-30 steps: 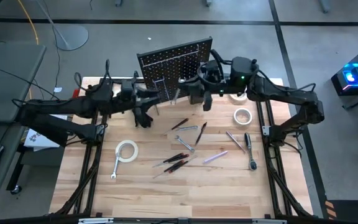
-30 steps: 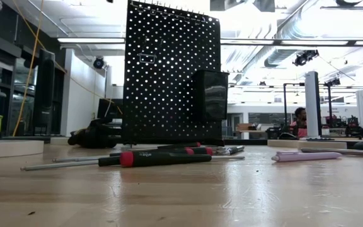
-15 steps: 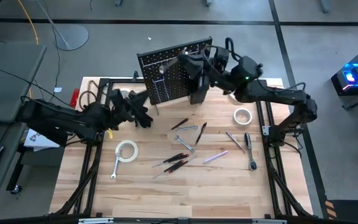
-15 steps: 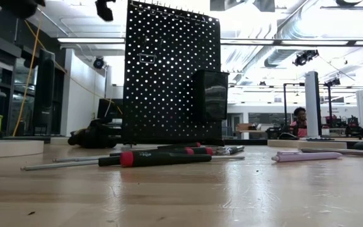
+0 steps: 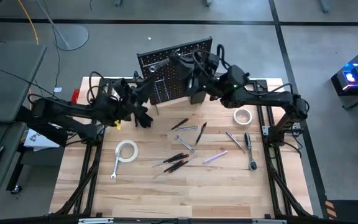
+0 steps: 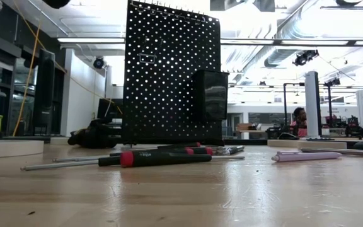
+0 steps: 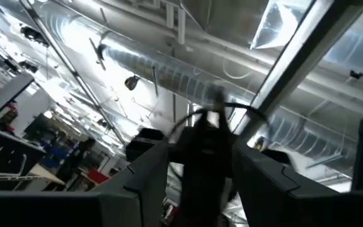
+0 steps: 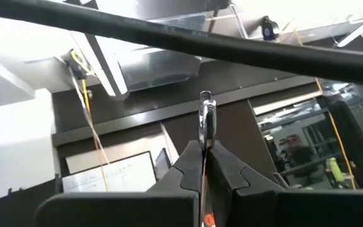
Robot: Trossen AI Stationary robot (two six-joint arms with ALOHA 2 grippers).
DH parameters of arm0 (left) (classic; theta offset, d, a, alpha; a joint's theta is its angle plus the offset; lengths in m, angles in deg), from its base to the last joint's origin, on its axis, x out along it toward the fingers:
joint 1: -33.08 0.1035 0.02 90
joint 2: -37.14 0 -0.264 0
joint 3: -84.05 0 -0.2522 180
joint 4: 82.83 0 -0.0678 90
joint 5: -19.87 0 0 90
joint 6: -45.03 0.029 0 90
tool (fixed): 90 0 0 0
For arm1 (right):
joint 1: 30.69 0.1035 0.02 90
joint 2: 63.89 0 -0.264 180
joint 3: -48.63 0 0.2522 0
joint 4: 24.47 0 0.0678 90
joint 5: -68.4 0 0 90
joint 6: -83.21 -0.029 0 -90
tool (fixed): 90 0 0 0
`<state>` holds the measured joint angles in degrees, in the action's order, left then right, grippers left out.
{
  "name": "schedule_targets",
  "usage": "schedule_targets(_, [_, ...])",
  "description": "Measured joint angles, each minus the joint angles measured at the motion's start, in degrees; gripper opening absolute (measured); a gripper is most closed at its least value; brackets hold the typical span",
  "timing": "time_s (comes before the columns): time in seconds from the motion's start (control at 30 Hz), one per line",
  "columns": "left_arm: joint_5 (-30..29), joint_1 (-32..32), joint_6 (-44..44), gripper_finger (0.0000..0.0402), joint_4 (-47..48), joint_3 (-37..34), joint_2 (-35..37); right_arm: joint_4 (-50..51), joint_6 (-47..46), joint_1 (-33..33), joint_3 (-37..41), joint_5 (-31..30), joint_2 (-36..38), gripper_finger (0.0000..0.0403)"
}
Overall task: Hang tools onto peg board
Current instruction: Hang the silver wrench on the peg board
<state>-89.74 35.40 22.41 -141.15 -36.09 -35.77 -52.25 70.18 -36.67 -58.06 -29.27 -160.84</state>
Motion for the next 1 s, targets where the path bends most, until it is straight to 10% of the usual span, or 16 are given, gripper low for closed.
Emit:
schedule_targets(0.47, [12.0,2.6,-8.7,0.0161,-0.1,1.3,-1.1,2.7,6.0,2.0,0.0,-3.1,0.0,0.0])
schedule_targets(1.0, [9.2,3.0,0.5,0.0161,-1.5,1.3,-1.1,6.5,3.6,2.7,0.0,-2.6,0.2,0.0])
